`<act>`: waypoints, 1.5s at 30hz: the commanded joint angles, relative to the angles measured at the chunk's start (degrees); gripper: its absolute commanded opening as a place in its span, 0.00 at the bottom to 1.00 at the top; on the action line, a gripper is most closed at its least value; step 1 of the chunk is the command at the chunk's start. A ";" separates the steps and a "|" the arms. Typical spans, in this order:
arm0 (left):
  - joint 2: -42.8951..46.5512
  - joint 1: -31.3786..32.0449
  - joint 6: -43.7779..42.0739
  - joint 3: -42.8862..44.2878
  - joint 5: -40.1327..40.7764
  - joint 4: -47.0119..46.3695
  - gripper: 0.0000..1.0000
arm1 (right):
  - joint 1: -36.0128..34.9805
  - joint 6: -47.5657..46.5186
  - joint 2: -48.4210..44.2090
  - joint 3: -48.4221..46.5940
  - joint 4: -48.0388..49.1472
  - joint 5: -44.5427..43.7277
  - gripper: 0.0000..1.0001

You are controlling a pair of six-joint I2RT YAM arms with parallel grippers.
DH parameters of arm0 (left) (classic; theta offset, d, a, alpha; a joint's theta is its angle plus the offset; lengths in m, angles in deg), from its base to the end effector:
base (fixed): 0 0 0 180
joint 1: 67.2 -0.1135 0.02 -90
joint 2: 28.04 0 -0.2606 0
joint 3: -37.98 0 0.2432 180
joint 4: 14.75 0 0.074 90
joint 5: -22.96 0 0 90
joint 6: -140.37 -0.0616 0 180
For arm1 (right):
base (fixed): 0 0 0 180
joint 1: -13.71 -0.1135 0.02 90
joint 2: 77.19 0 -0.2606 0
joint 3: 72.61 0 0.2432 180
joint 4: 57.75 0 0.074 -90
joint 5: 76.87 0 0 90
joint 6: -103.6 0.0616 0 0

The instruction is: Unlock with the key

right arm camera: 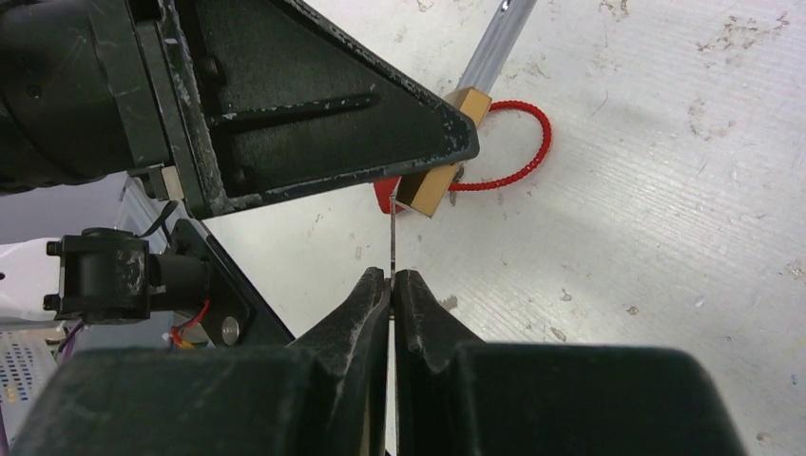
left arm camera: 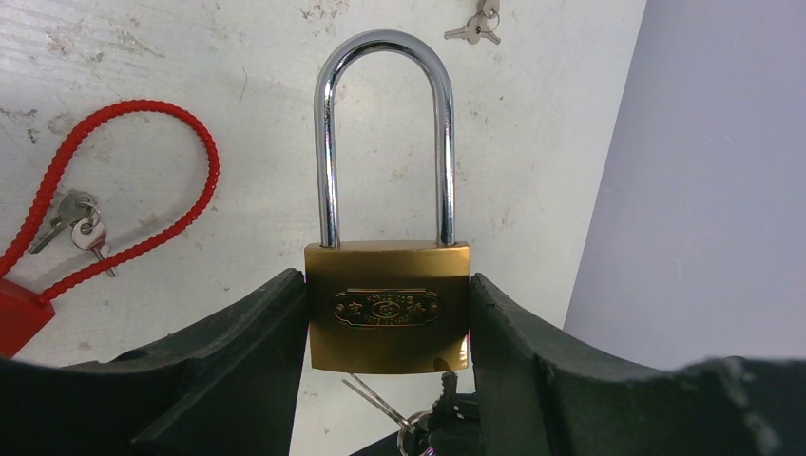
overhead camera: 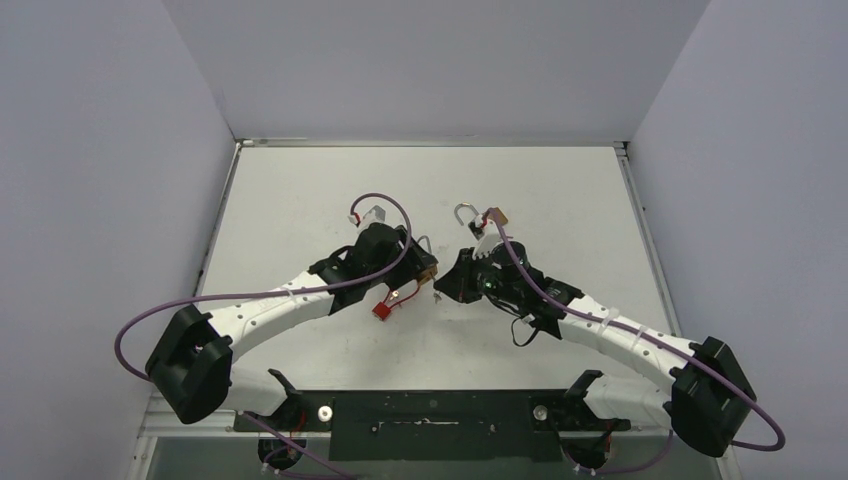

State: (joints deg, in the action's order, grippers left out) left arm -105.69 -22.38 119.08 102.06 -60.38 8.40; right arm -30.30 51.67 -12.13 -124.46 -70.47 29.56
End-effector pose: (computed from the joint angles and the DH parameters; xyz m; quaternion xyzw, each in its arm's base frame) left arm 0.2242 -0.2128 0.2302 -0.2102 0.8676 -0.3460 0.2888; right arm 0.1796 0.1977 0.2360 -0.1192 0.8340 0.4361 0.3164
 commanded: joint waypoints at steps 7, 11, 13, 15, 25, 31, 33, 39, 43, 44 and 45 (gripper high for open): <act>3.55 -0.43 1.52 0.82 -0.53 -8.01 0.21 | -1.00 -1.59 1.53 -3.32 0.31 -0.13 0.00; 3.73 -0.43 1.52 0.82 -0.42 -8.06 0.21 | -1.14 -1.37 1.42 -2.68 -0.09 -0.36 0.00; 3.86 -0.39 1.45 0.64 -0.49 -8.07 0.21 | -1.14 -1.03 1.37 -2.52 0.01 -0.76 0.00; 3.86 -0.39 1.49 0.48 -0.86 -8.00 0.21 | -1.17 -0.72 1.51 -2.75 0.01 -1.24 0.00; 4.13 -0.39 2.15 -0.66 -2.43 -10.78 0.21 | -1.08 0.08 2.68 -3.65 0.35 -1.70 0.00; 4.42 -0.35 2.44 -1.09 -2.77 -11.36 0.20 | -1.01 1.20 2.62 -4.15 0.28 -3.32 0.00; 4.46 -0.30 2.54 -1.32 -2.66 -11.33 0.20 | -1.00 2.06 2.64 -4.42 -0.17 -4.38 0.00; 5.12 0.22 4.68 -2.80 -0.38 -11.57 0.19 | -1.00 5.77 5.41 -7.04 -4.80 -7.37 0.00; 4.93 0.54 6.15 -3.37 1.84 -11.81 0.18 | -1.15 8.06 7.53 -8.32 -5.43 -8.07 0.00; 4.88 0.73 6.32 -3.39 2.27 -11.77 0.18 | -1.16 8.34 8.06 -8.84 -5.76 -8.15 0.00; 4.80 0.88 6.61 -3.38 2.65 -11.76 0.18 | -1.12 8.77 8.59 -9.42 -6.31 -8.27 0.00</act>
State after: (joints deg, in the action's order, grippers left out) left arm -103.59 -22.67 123.01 97.54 -57.91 2.76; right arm -31.77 57.81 -5.05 -130.36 -76.57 25.93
